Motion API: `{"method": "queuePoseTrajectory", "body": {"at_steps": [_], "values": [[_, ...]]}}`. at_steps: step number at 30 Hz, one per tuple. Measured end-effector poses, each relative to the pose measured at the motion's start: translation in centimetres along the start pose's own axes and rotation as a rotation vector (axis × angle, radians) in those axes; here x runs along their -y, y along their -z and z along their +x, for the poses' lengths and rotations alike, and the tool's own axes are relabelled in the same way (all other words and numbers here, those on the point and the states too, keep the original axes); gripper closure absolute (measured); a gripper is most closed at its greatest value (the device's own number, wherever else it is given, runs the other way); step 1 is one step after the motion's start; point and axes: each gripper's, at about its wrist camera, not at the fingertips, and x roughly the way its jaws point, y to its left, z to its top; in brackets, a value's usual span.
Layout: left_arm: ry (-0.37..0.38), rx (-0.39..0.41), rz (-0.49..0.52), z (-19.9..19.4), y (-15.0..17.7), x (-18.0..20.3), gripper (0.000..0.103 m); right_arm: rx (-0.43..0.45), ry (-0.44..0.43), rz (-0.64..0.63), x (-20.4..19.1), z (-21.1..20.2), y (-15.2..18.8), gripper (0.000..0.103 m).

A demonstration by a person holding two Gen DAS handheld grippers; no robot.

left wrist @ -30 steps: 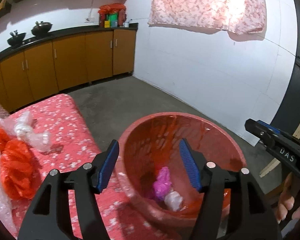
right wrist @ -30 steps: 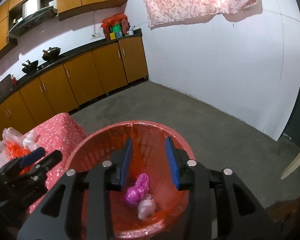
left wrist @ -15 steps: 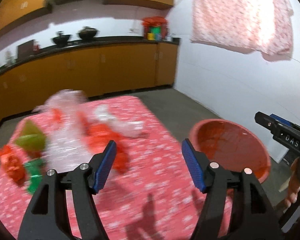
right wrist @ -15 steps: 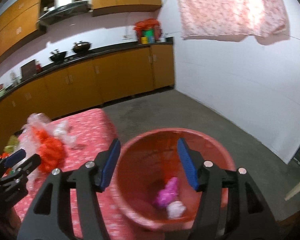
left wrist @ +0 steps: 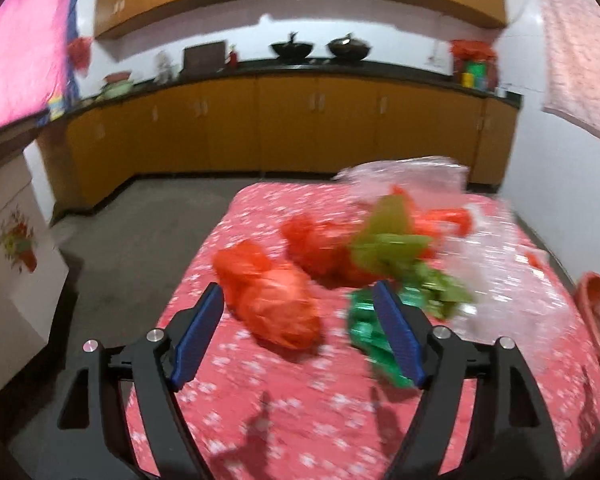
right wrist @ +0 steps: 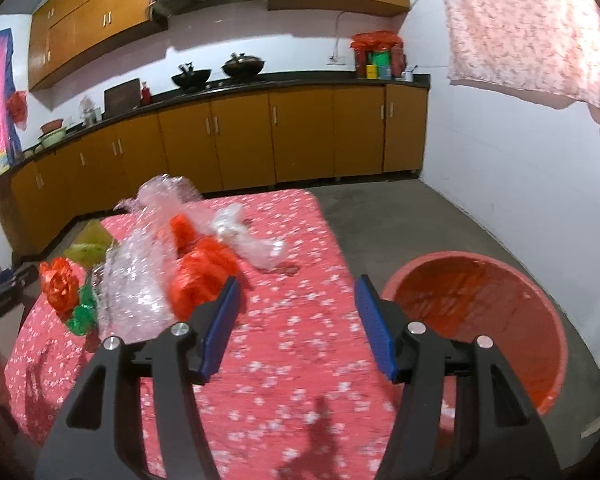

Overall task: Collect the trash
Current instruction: 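Move both open tools back toward the bags on the table, then grasp an orange bag with the left tool while the right tool grasps another orange bag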

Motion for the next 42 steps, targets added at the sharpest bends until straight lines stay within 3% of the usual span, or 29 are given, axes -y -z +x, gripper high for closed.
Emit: {"method": "queuePoseTrajectory", "body": {"at_steps": [4,12,18,25,32,42], "values": [[-0.036,-0.046,0.000,3.3,0.1,-1.4,0.026,-0.024,-0.005,-0.020,-1.9,0.9,0.2,0.044],[-0.024,-0.160,-0.025,6.9,0.6,-2.3,0.027,-0.051,0.005,-0.023,-2.4,2.4,0.0,0.044],[-0.001,-0.187,-0.016,7.7,0.6,-1.7,0.054,-0.074,-0.011,0.010,-2.7,4.6,-0.6,0.046],[0.013,-0.150,-0.009,7.2,0.3,-2.2,0.064,-0.122,-0.052,0.049,-3.3,8.2,-1.6,0.052],[0.033,-0.095,0.020,5.3,-0.1,-2.6,0.064,-0.163,-0.107,0.031,-5.7,11.7,-2.5,0.052],[0.041,-0.049,0.057,3.9,-0.5,-2.1,0.064,-0.203,-0.162,-0.034,-8.6,13.0,-2.4,0.052]]}}
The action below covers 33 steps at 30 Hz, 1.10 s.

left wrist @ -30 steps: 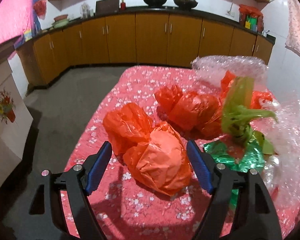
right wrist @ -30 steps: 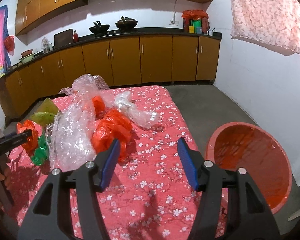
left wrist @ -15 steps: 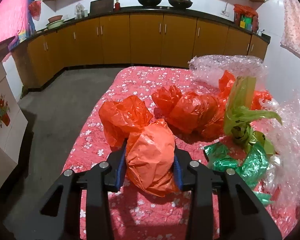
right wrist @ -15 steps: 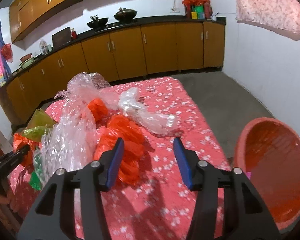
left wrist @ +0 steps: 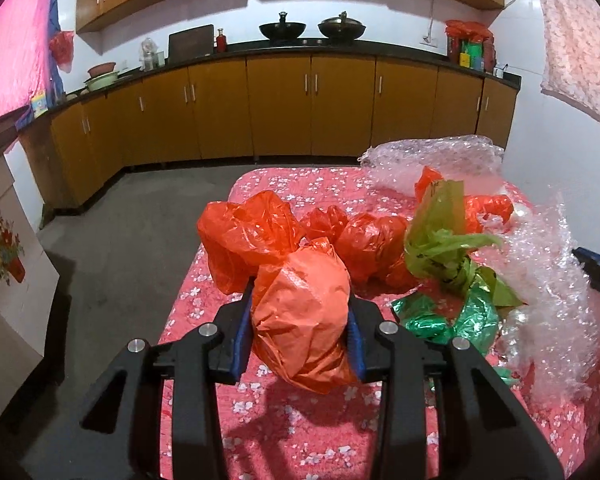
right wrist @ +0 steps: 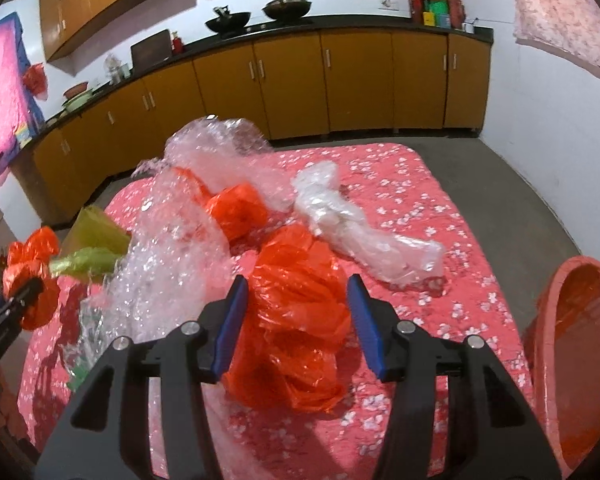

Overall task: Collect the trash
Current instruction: 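Grasp an orange bag with the left tool while the right tool grasps another orange bag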

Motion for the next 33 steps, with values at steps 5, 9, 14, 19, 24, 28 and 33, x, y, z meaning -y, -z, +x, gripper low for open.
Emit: {"method": "queuePoseTrajectory", "body": {"at_steps": [5,9,14,19,24,28,33], "values": [[0.007,-0.001,-0.002,-0.1,0.1,0.3,0.064,-0.039,-0.014,-0.046,-0.9,0.2,0.7,0.061],[0.012,0.001,0.004,-0.4,0.1,0.6,0.064,-0.065,-0.026,-0.050,-1.0,0.4,0.9,0.083],[0.016,0.005,0.005,-0.8,0.1,0.8,0.064,-0.060,-0.014,-0.064,-0.6,0.1,1.2,0.093],[0.015,0.013,0.004,-1.5,-0.1,0.9,0.064,-0.044,-0.009,-0.043,0.1,-1.1,1.4,0.095],[0.014,0.028,0.003,-2.4,-0.2,1.2,0.064,-0.016,0.009,-0.030,1.2,-3.0,1.8,0.095],[0.017,0.040,0.002,-3.2,-0.2,1.6,0.064,0.003,0.027,-0.010,2.4,-4.4,2.0,0.095],[0.029,0.050,0.002,-4.2,-0.4,2.2,0.064,0.027,0.059,0.003,3.8,-6.2,2.4,0.095]]}}
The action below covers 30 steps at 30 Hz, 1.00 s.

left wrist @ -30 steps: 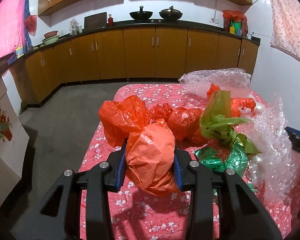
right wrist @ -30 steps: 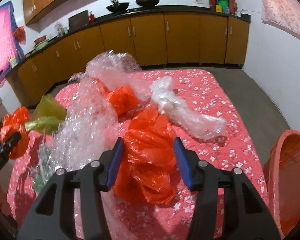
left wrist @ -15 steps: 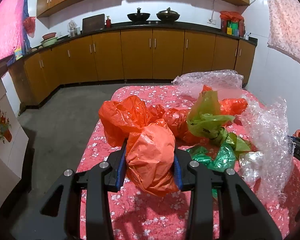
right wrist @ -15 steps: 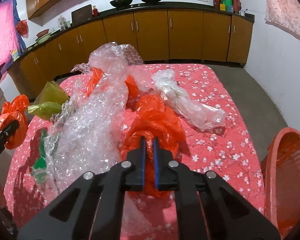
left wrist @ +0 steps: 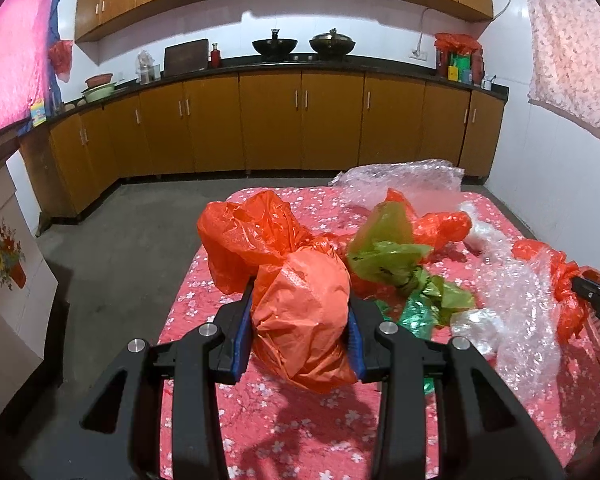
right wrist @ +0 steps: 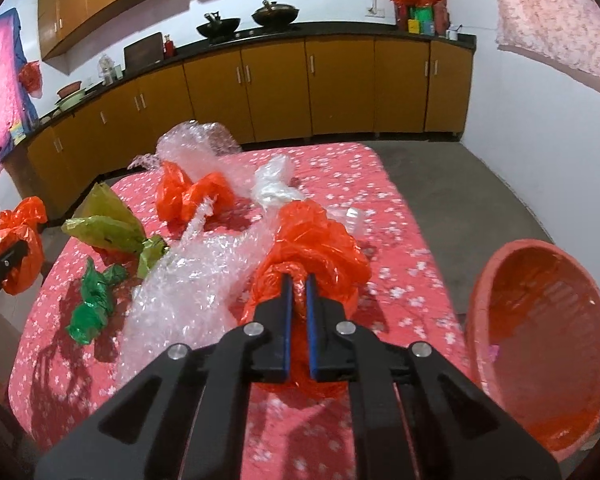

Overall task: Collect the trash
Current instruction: 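Grasp an orange bag with the left tool while the right tool grasps another orange bag, then carry both orange bags over the basket and open both tools to drop them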

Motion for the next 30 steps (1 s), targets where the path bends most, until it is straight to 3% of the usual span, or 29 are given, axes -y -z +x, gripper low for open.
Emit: {"method": "queuePoseTrajectory", "body": {"at_steps": [9,30], "values": [[0.027,0.012,0.012,-1.3,-0.4,2.0,0.064,0.039,0.028,-0.003,1.4,-3.1,0.8,0.095],[0.113,0.043,0.063,-3.3,-1.0,7.6,0.064,0.102,0.005,0.048,4.0,-8.9,2.5,0.096]]}}
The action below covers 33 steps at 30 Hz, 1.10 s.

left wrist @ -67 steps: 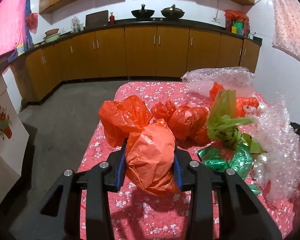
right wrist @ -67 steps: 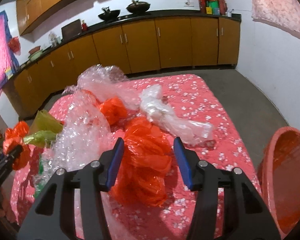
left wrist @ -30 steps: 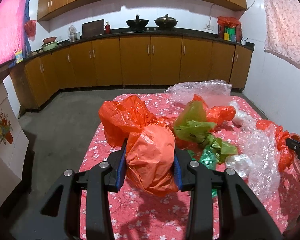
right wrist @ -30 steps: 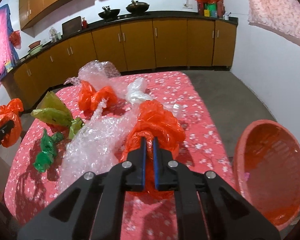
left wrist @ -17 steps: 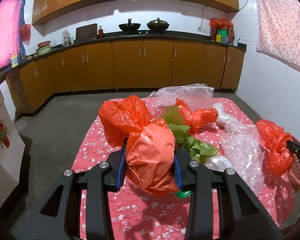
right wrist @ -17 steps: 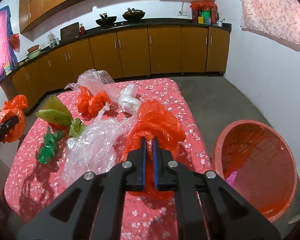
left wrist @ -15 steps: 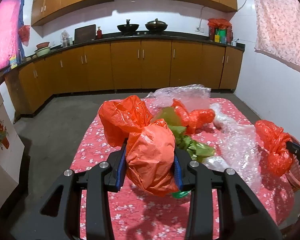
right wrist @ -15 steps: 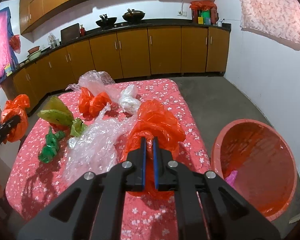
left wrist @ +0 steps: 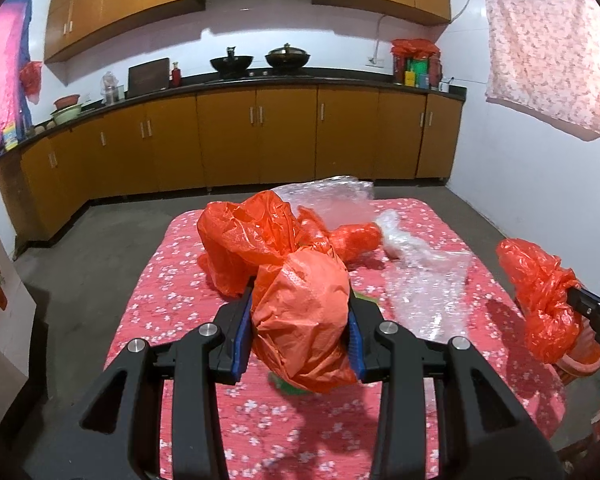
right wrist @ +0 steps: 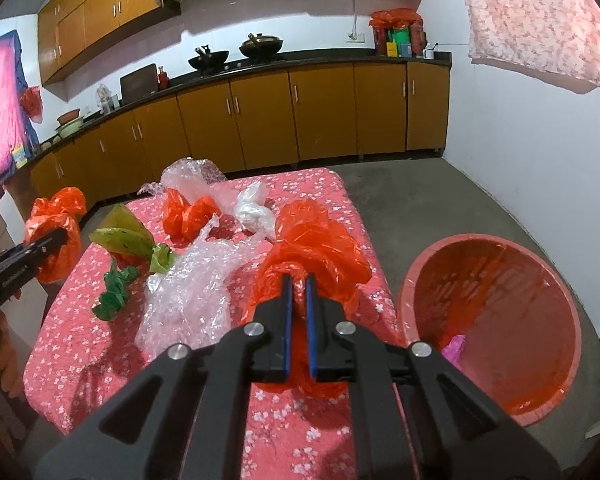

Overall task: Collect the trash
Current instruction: 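Carry both orange bags over the basket and open both tools to drop them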

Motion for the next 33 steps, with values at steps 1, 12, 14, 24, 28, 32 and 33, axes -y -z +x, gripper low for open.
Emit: {"method": "queuePoseTrajectory", "body": {"at_steps": [1,12,14,24,28,32,33], "values": [[0.005,0.002,0.003,-0.1,0.0,0.3,0.064,0.003,-0.004,0.007,0.2,-0.3,0.1,0.096],[0.090,0.013,0.025,-0.6,-0.4,4.1,0.064,0.045,0.055,0.043,3.3,-2.7,0.3,0.096],[0.114,0.017,0.041,-0.8,-0.5,5.2,0.064,0.051,0.077,0.052,4.2,-3.0,0.3,0.096],[0.216,0.017,0.109,-0.7,-0.5,11.0,0.064,0.072,0.196,0.104,9.6,-4.6,0.4,0.096],[0.268,0.005,0.139,-0.6,-0.1,13.8,0.064,0.075,0.230,0.130,11.7,-5.1,0.6,0.096],[0.315,-0.002,0.170,-0.6,0.3,16.2,0.064,0.078,0.261,0.154,13.8,-5.5,0.9,0.096],[0.330,-0.003,0.182,-0.6,0.4,17.0,0.064,0.078,0.266,0.158,14.0,-5.5,1.0,0.096]]}}
